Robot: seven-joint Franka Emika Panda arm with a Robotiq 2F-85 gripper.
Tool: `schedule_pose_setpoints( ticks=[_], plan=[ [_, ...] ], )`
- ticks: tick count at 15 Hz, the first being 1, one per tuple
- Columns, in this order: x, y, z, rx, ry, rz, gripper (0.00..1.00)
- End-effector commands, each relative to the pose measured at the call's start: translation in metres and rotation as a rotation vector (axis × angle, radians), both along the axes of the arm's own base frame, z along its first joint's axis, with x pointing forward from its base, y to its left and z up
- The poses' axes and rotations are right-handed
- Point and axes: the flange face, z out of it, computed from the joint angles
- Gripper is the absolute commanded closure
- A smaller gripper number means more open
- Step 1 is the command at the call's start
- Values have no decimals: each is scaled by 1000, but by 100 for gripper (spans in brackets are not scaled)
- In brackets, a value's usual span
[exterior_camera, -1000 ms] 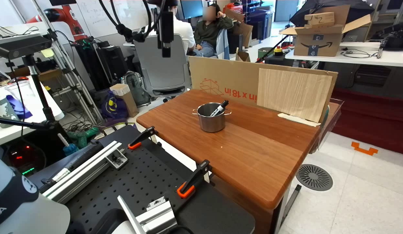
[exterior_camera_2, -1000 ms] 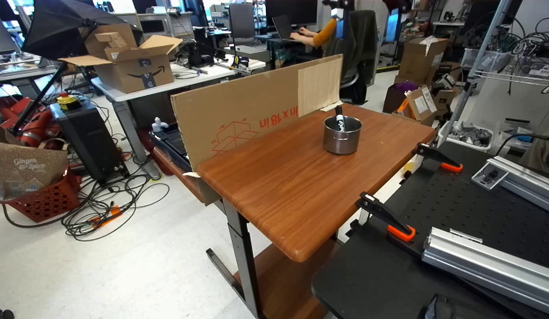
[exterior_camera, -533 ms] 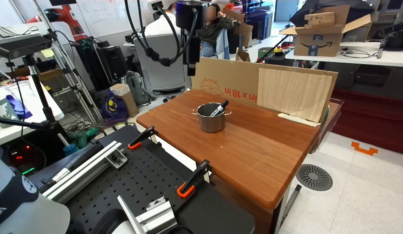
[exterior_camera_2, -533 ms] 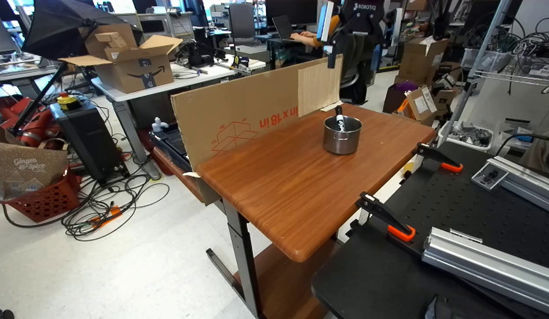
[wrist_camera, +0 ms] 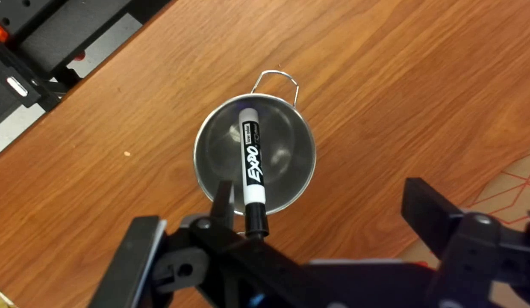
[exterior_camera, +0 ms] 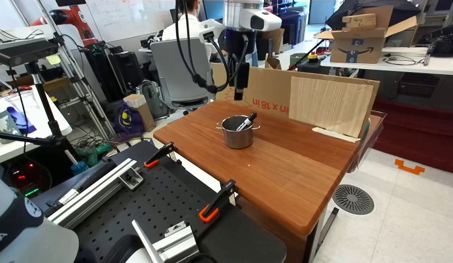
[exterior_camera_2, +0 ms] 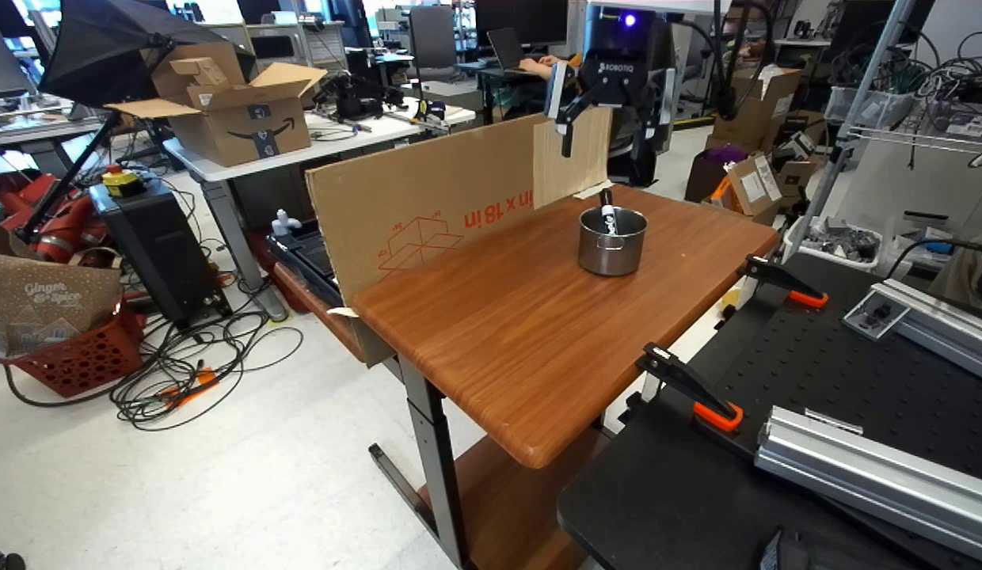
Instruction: Remove the marker from the silver cup and place it on the table
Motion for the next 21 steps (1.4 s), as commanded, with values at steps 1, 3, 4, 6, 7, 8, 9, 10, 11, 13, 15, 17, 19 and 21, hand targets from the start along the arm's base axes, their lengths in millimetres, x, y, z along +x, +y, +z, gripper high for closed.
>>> schedule_pose_setpoints(
  ticks=[1,3,4,6,7,8,9,10,11,13,15,17,19,21],
  plan=[
    [18,-5,-20,-23,16,-26,0],
    [22,-9,-33,-28,34,-37,0],
    [24,-10,-39,-28,44,-40,0],
    [26,-13,-49,-32,58,-47,0],
    [28,-14,-52,-33,63,-50,0],
    [29,-14,-55,-33,67,-52,0],
    [30,-15,-57,-34,71,-53,0],
    [31,-16,-58,-34,72,-57,0],
    [32,-17,-59,-35,72,-63,0],
    [34,-20,-62,-39,77,-77,0],
    [34,-23,-66,-42,81,-87,0],
    [35,-24,-68,-43,86,-104,25],
    [35,-25,-70,-49,91,-108,34],
    [37,-24,-70,-47,91,-117,51]
  ],
)
